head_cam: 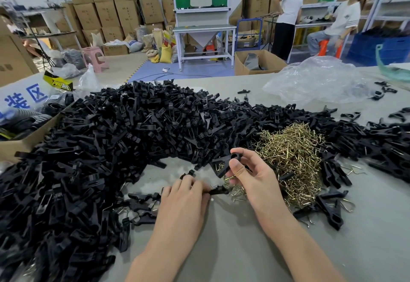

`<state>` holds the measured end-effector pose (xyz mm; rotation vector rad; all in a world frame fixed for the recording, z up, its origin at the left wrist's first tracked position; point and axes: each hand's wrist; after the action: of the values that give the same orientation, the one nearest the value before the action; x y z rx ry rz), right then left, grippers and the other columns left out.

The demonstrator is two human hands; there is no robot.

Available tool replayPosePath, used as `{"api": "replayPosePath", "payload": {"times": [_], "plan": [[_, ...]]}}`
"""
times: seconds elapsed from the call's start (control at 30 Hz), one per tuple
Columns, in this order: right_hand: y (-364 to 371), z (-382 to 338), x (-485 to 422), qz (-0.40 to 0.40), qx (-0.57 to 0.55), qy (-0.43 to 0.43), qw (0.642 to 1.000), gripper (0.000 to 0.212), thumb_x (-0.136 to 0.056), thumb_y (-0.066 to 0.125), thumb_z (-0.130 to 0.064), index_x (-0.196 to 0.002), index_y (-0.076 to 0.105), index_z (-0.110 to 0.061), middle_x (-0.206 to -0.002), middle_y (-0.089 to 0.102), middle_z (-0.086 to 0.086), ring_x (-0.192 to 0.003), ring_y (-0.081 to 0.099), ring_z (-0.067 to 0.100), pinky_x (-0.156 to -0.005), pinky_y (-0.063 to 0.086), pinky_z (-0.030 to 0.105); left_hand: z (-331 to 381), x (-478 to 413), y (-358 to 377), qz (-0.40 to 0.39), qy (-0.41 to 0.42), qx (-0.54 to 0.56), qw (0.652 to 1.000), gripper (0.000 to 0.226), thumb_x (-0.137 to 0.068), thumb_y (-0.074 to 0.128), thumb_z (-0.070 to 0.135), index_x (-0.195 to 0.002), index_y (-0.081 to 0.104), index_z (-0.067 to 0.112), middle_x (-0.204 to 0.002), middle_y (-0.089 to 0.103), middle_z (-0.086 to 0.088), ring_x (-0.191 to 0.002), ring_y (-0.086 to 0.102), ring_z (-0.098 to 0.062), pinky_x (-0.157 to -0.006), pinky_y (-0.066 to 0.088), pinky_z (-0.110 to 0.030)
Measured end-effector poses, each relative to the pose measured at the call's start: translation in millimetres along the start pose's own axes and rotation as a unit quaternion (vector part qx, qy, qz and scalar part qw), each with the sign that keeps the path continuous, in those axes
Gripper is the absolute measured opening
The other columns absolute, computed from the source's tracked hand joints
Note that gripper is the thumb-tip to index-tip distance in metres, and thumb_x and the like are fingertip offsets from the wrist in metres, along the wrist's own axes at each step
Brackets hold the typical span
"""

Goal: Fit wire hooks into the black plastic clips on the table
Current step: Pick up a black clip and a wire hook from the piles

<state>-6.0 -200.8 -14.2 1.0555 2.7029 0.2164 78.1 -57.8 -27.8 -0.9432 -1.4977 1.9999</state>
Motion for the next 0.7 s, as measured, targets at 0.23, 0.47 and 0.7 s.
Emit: {"api": "replayPosePath", "payload": {"times": [0.23,0.47,0.7], "plan": [[-1.0,-0.6,-0.1,0.0,0.0,-0.001,1.0,0.019,-0.095,0.066,-0.011,-0.106,0.07,-0.025,-0.085,0.068,-0.008,-0.074,0.068,0.009,-0.067,0.055,0.02,-2.1,0.4,0.2,-0.007,0.009,-0.002,1.0,0.027,-0.104,0.034,0.045,-0.124,0.051,0.04,-0.111,0.043,0.015,-0.107,0.047,-0.011,-0.089,0.033,-0.026],[-1.1,-1.4,0.4,-0.001,-0.003,0.004,1.0,0.018,-0.094,0.067,-0.014,-0.107,0.07,-0.026,-0.088,0.068,-0.004,-0.075,0.068,0.01,-0.068,0.055,0.02,-4.6,-1.2,-3.8,0.004,0.004,0.012,1.0,0.023,-0.104,0.033,0.044,-0.113,0.049,0.03,-0.11,0.047,0.014,-0.105,0.046,-0.01,-0.088,0.039,-0.023],[-2.8,0.7,-0.2,-0.004,0.003,-0.001,1.0,0.018,-0.094,0.067,-0.016,-0.109,0.069,-0.025,-0.084,0.069,-0.01,-0.075,0.068,0.008,-0.068,0.054,0.019,-16.0,-5.5,-1.2,0.015,-0.019,0.008,1.0,0.024,-0.104,0.042,0.025,-0.125,0.054,0.027,-0.112,0.051,0.01,-0.105,0.052,-0.013,-0.086,0.047,-0.027]]}}
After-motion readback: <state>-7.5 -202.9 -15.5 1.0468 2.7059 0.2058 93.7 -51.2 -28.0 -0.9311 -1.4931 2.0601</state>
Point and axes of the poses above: each hand's wrist, its own x-axis away from the middle knuckle, its own y-axis out of the palm, z = x × y
